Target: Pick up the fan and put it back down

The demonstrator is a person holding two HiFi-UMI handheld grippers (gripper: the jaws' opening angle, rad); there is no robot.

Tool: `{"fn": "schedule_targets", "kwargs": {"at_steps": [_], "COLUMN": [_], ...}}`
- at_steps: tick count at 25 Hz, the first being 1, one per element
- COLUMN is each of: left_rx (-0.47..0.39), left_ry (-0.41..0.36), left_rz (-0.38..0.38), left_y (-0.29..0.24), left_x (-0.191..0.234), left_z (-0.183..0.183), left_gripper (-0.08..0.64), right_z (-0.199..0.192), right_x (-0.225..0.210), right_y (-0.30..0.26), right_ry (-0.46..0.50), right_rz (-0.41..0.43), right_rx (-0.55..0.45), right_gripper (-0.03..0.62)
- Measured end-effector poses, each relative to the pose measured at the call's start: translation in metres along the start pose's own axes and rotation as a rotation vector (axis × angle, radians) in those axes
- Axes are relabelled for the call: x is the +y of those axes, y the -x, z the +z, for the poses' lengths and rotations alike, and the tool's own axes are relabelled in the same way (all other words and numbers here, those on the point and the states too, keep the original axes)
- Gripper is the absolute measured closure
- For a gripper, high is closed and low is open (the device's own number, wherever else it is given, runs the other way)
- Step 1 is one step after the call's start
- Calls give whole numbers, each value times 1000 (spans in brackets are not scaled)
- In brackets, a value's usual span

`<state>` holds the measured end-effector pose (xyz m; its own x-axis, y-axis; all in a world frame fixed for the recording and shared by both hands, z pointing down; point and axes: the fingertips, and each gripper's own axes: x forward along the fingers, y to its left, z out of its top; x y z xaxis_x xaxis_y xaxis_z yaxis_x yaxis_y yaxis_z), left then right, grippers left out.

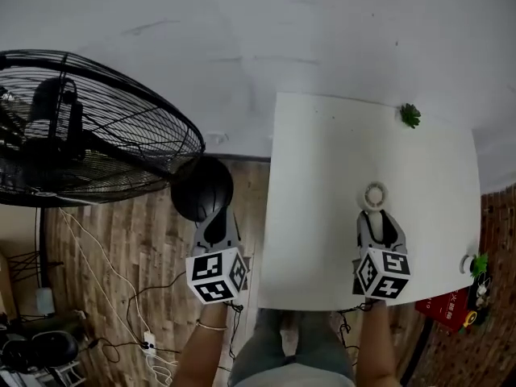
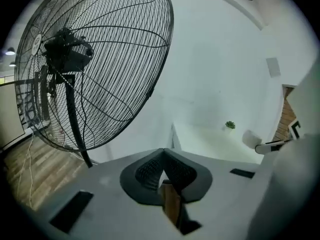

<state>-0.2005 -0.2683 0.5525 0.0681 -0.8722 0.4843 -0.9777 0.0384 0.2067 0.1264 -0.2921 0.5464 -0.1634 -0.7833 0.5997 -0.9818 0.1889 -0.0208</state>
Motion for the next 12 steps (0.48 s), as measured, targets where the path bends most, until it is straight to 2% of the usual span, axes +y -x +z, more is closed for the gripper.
{"fn": "schedule_targets", "kwargs": {"at_steps": [12], "left_rx": [28], "left_ry": [-2], "left_rz": [24], "left_y": [-4], "left_x": [9], "left_z": [-28], "left_gripper": [551], "right_z": [-40], "right_x": [11], "right_y": [-19], "right_ry": [27], "right_rz": [11], "right_rx": [109], "right_gripper": [402]}}
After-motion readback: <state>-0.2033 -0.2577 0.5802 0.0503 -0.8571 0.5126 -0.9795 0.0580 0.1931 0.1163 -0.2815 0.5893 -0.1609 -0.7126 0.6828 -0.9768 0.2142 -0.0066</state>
